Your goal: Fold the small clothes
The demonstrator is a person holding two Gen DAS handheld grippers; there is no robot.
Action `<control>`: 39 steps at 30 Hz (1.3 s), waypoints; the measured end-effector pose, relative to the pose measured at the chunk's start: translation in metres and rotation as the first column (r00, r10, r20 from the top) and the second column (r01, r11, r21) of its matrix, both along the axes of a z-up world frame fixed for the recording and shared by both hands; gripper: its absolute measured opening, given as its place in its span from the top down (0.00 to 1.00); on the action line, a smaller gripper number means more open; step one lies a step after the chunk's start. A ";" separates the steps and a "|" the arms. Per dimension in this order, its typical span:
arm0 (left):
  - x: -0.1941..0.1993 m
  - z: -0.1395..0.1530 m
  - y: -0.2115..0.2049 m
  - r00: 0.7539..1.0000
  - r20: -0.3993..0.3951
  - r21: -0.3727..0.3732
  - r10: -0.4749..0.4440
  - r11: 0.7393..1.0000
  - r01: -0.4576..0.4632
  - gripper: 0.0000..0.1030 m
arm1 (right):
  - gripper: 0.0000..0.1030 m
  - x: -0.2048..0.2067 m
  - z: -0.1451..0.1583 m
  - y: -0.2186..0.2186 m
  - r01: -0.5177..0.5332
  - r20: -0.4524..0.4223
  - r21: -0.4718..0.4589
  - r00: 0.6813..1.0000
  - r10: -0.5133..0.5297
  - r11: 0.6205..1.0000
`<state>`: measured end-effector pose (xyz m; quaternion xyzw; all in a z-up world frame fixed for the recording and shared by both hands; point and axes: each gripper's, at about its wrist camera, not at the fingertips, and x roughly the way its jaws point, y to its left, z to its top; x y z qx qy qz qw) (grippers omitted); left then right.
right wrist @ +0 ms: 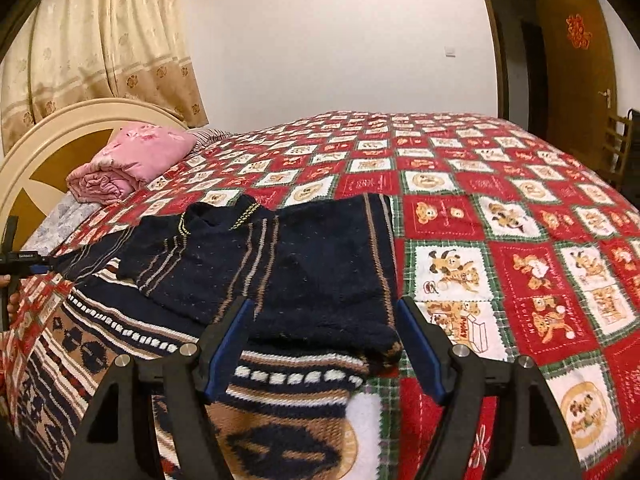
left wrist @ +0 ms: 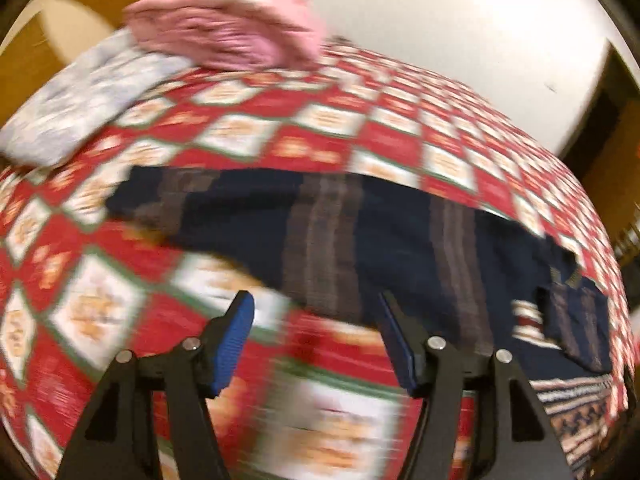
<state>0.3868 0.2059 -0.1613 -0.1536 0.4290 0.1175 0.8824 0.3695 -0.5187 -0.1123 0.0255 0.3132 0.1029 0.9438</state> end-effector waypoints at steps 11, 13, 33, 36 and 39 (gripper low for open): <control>0.007 -0.024 0.125 0.969 0.000 -0.060 0.247 0.967 -0.247 0.37 | 0.28 -0.028 0.040 0.083 -0.129 0.009 -0.117 0.991 0.131 0.985; 0.013 -0.028 0.139 0.965 -0.008 -0.100 0.262 0.960 -0.262 0.37 | 0.28 -0.032 0.040 0.108 -0.184 -0.009 -0.159 0.983 0.185 0.970; 0.024 -0.041 0.185 0.934 0.008 -0.269 0.357 0.900 -0.342 0.44 | 0.28 -0.049 0.004 0.193 -0.320 -0.086 -0.187 0.947 0.309 0.929; 0.028 -0.038 0.173 0.941 0.005 -0.241 0.337 0.914 -0.326 0.48 | 0.28 -0.055 0.003 0.195 -0.330 -0.083 -0.180 0.944 0.320 0.927; 0.035 -0.038 0.163 0.944 -0.017 -0.182 0.331 0.927 -0.328 0.62 | 0.28 -0.058 0.000 0.195 -0.336 -0.085 -0.177 0.942 0.326 0.925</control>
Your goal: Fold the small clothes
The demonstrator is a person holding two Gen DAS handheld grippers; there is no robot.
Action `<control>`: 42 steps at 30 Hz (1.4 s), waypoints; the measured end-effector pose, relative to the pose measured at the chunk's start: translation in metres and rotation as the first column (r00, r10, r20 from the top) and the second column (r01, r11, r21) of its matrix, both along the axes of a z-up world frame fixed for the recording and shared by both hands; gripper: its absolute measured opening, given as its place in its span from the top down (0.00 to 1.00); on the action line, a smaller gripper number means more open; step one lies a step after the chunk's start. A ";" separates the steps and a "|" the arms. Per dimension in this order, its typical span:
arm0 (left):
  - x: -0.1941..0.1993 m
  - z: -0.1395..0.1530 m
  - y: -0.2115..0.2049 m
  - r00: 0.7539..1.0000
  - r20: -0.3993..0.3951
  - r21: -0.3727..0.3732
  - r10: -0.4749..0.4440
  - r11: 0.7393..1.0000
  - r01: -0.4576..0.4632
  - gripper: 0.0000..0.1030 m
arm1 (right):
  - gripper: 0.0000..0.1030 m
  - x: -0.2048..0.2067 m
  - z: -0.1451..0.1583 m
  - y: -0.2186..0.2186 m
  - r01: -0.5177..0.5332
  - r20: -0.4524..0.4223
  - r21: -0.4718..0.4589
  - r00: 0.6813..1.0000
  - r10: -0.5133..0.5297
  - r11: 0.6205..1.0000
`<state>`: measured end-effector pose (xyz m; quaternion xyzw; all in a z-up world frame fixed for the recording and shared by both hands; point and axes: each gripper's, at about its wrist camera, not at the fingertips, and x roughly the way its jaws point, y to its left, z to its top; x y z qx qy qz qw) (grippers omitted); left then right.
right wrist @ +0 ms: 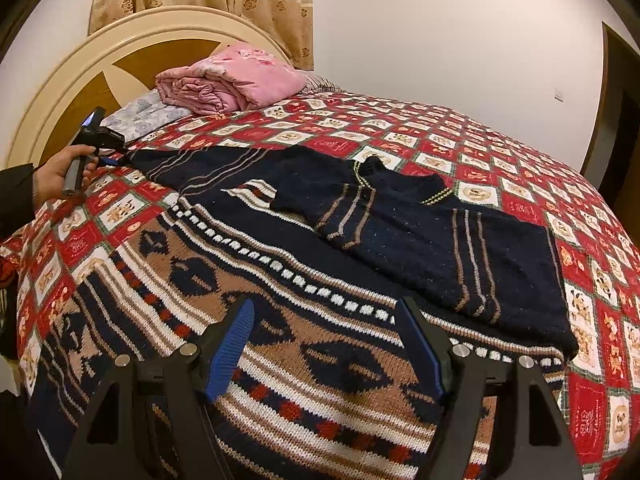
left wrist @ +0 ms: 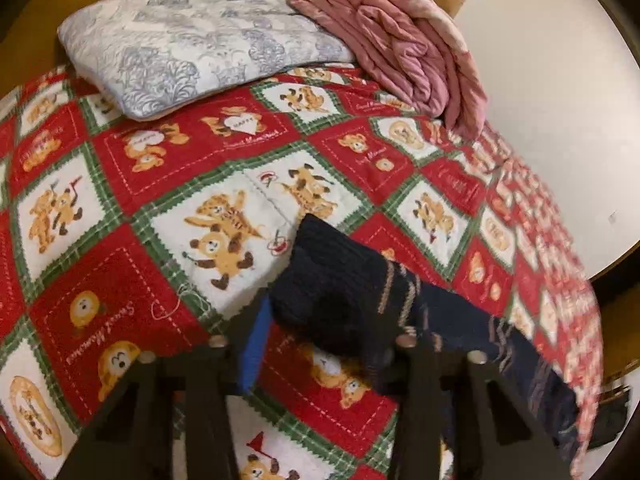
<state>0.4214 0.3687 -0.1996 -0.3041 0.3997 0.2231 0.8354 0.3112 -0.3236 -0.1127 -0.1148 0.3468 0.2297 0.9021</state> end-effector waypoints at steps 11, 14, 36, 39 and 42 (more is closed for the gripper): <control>-0.002 -0.006 -0.010 1.000 -0.014 0.056 0.022 0.998 -0.021 0.72 | 0.28 0.001 -0.012 -0.009 0.028 -0.046 0.037 0.999 -0.027 0.999; 0.002 -0.007 -0.011 0.999 -0.019 0.043 0.029 0.999 -0.028 0.70 | 0.28 -0.002 -0.013 -0.011 0.036 -0.051 0.040 0.998 -0.034 0.999; -0.015 0.115 -0.094 0.914 0.362 0.007 -0.181 0.981 0.192 0.89 | 0.28 -0.015 0.000 -0.031 0.051 -0.022 0.119 0.999 -0.049 0.992; -0.009 0.126 -0.135 0.896 0.370 0.007 -0.245 0.965 0.261 0.89 | 0.28 -0.019 0.003 -0.040 0.056 -0.012 0.133 0.998 -0.054 0.990; -0.003 0.138 -0.176 0.872 0.381 0.010 -0.307 0.945 0.328 0.89 | 0.28 -0.023 0.006 -0.052 0.065 -0.002 0.145 0.998 -0.066 0.987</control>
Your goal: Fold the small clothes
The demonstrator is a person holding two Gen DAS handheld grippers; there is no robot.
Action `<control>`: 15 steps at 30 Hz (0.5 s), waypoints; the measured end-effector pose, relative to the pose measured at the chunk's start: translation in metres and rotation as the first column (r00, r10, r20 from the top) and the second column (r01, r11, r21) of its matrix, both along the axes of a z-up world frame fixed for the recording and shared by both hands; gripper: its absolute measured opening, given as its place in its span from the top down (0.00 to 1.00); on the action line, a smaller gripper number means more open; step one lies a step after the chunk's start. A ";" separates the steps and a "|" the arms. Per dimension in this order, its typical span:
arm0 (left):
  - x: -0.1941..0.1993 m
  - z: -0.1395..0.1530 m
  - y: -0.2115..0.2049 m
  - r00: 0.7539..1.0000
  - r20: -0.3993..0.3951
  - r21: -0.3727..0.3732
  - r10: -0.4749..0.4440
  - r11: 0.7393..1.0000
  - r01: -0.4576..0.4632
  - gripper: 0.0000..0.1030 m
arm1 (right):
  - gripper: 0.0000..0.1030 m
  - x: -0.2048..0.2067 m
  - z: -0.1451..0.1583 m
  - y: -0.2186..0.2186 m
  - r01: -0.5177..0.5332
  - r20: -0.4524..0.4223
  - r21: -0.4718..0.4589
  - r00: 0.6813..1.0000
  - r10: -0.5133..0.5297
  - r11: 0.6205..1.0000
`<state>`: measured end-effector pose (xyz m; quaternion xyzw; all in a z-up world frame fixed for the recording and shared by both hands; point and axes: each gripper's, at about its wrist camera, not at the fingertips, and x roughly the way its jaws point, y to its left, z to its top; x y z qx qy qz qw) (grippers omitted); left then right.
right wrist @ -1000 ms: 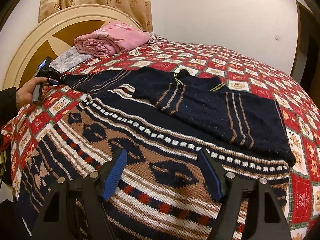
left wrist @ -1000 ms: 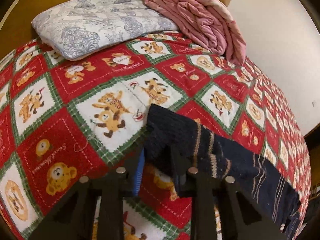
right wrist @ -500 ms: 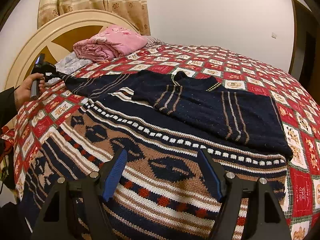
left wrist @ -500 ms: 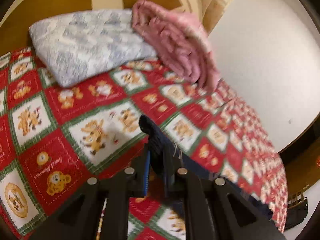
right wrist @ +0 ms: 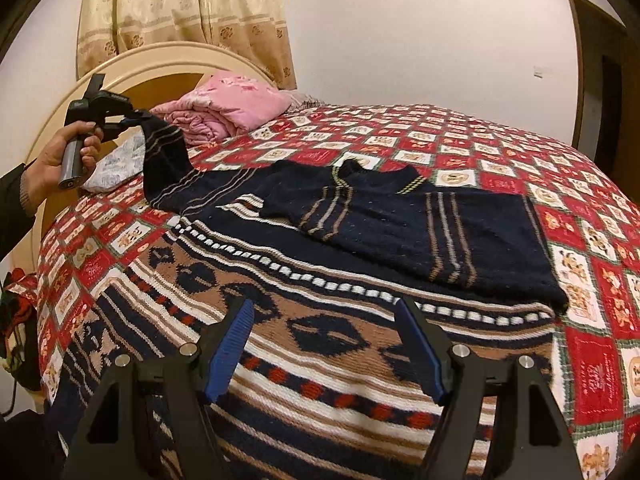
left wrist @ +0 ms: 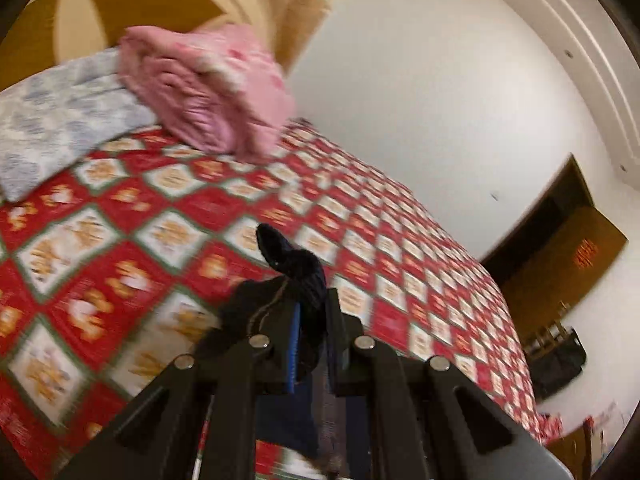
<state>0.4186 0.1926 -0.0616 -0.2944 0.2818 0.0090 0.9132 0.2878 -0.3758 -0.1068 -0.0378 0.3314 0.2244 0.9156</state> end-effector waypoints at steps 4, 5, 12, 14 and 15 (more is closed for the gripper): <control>0.009 0.011 -0.053 0.996 0.007 0.005 -0.091 0.996 0.091 0.89 | 0.28 -0.003 -0.001 -0.023 0.033 -0.004 0.025 0.999 -0.032 0.999; 0.012 0.012 -0.067 0.993 0.006 0.008 -0.117 0.993 0.117 0.89 | 0.28 -0.004 -0.002 -0.028 0.041 -0.006 0.030 0.999 -0.040 0.999; 0.031 0.013 -0.152 0.973 -0.005 -0.006 -0.230 0.973 0.230 0.90 | 0.28 -0.007 -0.003 -0.057 0.082 -0.010 0.073 0.997 -0.081 0.994; 0.035 0.012 -0.177 0.967 -0.011 -0.013 -0.254 0.967 0.254 0.89 | 0.28 -0.007 -0.001 -0.061 0.088 0.000 0.087 0.996 -0.089 0.992; 0.036 0.012 -0.186 0.965 -0.012 -0.016 -0.263 0.965 0.263 0.89 | 0.28 -0.008 0.000 -0.062 0.089 0.000 0.096 0.996 -0.090 0.991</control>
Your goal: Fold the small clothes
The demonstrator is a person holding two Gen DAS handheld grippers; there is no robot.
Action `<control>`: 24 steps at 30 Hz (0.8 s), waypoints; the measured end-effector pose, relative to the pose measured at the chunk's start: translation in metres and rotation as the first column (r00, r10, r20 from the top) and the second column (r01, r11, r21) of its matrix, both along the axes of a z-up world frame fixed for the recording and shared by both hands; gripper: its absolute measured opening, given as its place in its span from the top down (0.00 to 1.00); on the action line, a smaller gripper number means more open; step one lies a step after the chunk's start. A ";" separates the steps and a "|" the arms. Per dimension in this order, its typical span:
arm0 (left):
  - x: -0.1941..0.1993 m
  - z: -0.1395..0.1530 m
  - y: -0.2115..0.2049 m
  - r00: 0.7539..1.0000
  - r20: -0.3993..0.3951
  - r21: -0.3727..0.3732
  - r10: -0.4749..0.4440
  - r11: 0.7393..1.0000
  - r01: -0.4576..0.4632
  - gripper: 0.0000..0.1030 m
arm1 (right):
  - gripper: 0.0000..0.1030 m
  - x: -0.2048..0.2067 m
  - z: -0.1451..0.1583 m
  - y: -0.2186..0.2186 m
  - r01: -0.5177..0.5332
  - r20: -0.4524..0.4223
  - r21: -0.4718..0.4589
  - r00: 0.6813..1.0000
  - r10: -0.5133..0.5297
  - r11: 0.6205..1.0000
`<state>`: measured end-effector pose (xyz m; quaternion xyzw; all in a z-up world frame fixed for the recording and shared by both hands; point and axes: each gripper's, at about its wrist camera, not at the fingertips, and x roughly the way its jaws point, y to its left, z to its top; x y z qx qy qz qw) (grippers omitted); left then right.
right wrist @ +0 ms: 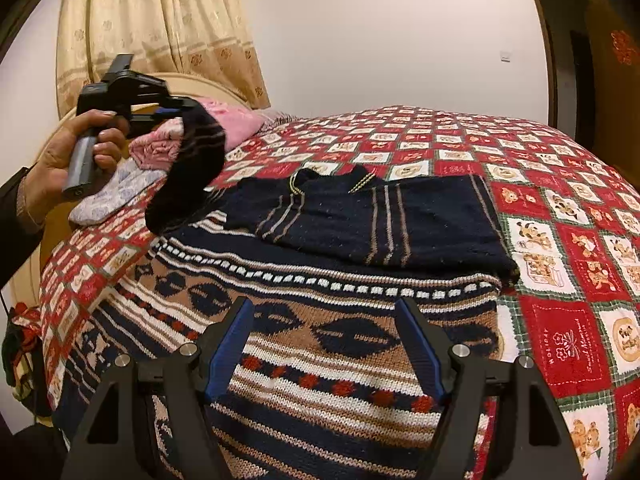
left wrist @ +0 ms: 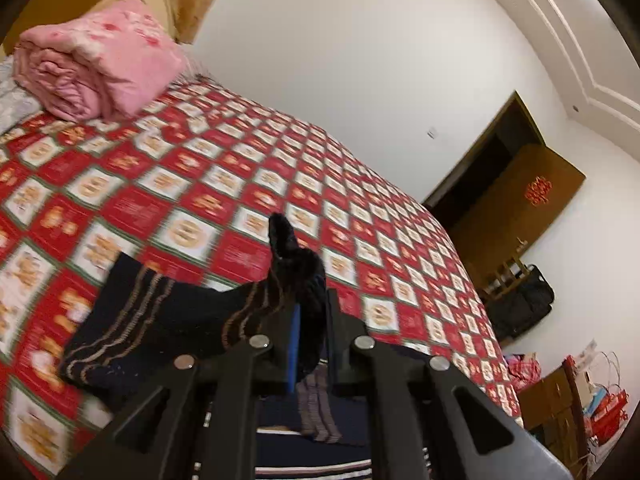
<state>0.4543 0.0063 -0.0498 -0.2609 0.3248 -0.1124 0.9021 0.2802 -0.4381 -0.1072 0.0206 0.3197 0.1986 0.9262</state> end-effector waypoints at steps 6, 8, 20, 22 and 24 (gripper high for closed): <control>0.008 -0.015 -0.069 0.996 -0.030 -0.015 -0.081 0.997 0.081 0.90 | 0.28 0.000 0.001 -0.003 -0.002 -0.002 0.038 1.000 0.002 0.999; 0.010 -0.025 -0.089 0.993 -0.054 -0.021 -0.105 0.994 0.105 0.90 | 0.28 0.000 0.001 -0.005 -0.002 -0.001 0.045 1.000 0.002 0.999; 0.021 -0.083 -0.167 0.970 -0.167 0.039 -0.176 0.982 0.185 0.88 | 0.28 0.012 -0.008 -0.025 0.075 -0.044 0.107 0.997 -0.070 0.991; 0.023 -0.088 -0.173 0.961 -0.202 0.046 -0.186 0.979 0.199 0.85 | 0.28 0.014 -0.010 -0.028 0.084 -0.053 0.111 0.995 -0.079 0.990; 0.019 -0.087 -0.177 0.946 -0.214 0.020 -0.245 0.967 0.254 0.85 | 0.28 0.015 -0.012 -0.031 0.090 -0.063 0.115 0.995 -0.084 0.989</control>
